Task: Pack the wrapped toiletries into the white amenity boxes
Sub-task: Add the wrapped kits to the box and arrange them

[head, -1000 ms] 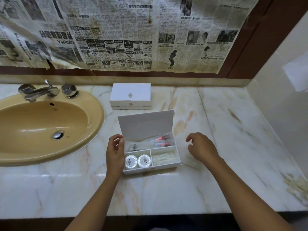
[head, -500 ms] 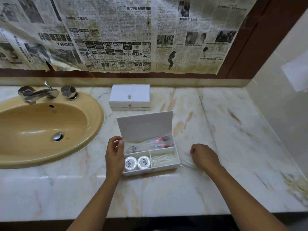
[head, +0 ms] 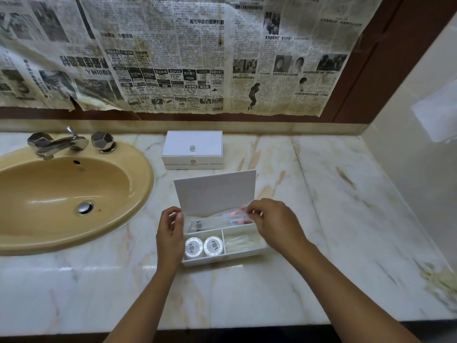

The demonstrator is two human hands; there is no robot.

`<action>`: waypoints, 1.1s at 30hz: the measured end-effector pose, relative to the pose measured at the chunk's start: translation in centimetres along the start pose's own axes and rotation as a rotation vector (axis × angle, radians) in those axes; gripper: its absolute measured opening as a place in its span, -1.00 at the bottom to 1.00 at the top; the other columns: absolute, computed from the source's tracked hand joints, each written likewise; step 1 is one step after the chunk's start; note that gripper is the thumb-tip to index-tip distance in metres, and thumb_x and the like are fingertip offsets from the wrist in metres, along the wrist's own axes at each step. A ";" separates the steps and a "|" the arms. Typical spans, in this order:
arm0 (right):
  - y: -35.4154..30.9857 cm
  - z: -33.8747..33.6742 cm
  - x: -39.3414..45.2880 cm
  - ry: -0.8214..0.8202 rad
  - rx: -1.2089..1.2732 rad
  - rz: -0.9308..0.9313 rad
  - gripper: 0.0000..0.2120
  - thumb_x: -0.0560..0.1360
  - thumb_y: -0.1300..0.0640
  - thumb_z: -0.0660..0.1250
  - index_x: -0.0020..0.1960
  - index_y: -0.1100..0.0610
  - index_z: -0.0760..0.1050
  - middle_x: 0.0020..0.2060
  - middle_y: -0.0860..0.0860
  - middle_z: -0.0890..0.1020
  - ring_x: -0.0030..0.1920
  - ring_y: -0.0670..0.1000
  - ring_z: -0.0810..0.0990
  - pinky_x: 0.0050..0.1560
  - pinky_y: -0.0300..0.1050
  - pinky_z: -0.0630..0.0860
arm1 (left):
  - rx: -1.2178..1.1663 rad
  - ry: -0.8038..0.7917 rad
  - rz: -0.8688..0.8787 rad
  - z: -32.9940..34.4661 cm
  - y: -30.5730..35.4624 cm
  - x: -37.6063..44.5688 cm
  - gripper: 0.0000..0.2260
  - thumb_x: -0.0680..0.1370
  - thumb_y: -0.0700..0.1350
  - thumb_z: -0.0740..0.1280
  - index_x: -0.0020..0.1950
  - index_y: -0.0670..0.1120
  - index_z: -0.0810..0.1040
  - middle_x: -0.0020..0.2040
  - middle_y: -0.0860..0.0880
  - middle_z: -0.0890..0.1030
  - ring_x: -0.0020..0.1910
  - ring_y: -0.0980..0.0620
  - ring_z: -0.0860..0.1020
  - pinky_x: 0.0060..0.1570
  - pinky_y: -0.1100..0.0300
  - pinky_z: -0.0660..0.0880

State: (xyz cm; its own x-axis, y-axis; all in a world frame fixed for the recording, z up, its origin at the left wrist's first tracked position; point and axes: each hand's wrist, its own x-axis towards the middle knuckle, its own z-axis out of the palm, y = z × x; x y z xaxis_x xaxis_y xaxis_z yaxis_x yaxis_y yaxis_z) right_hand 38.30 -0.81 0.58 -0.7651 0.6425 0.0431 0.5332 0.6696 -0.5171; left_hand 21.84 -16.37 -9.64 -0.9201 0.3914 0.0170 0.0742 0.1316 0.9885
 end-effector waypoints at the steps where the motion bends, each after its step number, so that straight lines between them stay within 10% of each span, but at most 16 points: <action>1: -0.6 0.3 -0.1 -0.052 -0.015 -0.024 -0.87 0.54 0.13 0.30 0.00 0.01 0.62 -0.05 -0.06 0.64 -0.07 0.00 0.57 -0.12 -0.19 0.40 | 0.000 0.000 -0.001 0.0 0.0 0.0 -0.95 0.63 -0.15 0.25 0.06 -0.04 0.49 -0.08 -0.01 0.59 -0.22 0.20 0.52 -0.22 0.43 0.41; 14: -1.8 3.6 -0.4 -0.479 -0.270 0.042 -0.76 0.50 0.27 0.25 0.09 0.13 0.63 0.09 0.09 0.61 0.00 0.10 0.60 0.04 -0.13 0.50 | -0.011 -0.006 0.000 -0.1 -0.3 0.2 -0.92 0.63 -0.13 0.25 0.02 0.05 0.49 -0.06 0.03 0.60 -0.15 0.17 0.55 -0.17 0.42 0.43; 19: -2.4 3.0 -0.3 -0.511 -0.240 0.056 -0.72 0.48 0.26 0.14 -0.39 0.08 0.34 -0.25 0.10 0.44 -0.20 0.11 0.42 -0.42 -0.24 0.20 | -0.025 -0.007 0.004 -0.1 -0.2 0.1 -0.91 0.63 -0.15 0.25 0.01 0.05 0.49 -0.06 0.04 0.59 -0.17 0.21 0.54 -0.18 0.45 0.42; 23: -2.3 4.0 -0.9 -0.595 -0.221 0.078 -0.66 0.52 0.20 0.13 -0.42 0.06 0.23 -0.26 0.11 0.52 -0.21 0.10 0.40 -0.36 -0.14 0.24 | -0.023 -0.005 0.009 -0.1 -0.2 0.2 -0.87 0.63 -0.17 0.25 0.00 0.07 0.49 -0.06 0.03 0.59 -0.18 0.22 0.54 -0.18 0.46 0.42; 28: -2.3 2.9 -1.0 -0.485 -0.151 0.037 -0.69 0.52 0.15 0.16 -0.39 0.00 0.36 -0.21 0.07 0.55 -0.22 0.07 0.46 -0.31 -0.18 0.29 | -0.015 -0.007 0.000 -0.1 -0.1 0.1 -0.90 0.63 -0.15 0.25 0.00 0.06 0.48 -0.08 0.04 0.59 -0.18 0.22 0.53 -0.19 0.46 0.41; 33: 0.1 0.8 0.0 -0.080 -0.044 0.059 -0.82 0.52 0.09 0.27 0.04 0.04 0.63 -0.03 -0.05 0.65 -0.04 -0.02 0.58 -0.04 -0.19 0.47 | -0.008 -0.005 -0.010 -0.1 -0.3 0.2 -0.93 0.63 -0.14 0.25 0.03 0.02 0.49 -0.07 0.04 0.59 -0.18 0.23 0.54 -0.20 0.47 0.41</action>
State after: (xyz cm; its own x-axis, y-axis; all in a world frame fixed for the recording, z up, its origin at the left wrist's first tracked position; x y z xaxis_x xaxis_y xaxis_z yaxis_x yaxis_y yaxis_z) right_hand 38.06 -1.06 -0.18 -0.7574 0.6505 -0.0557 0.5922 0.6486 -0.4782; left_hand 21.61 -16.41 -9.88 -0.9187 0.3950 0.0060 0.0614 0.1279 0.9899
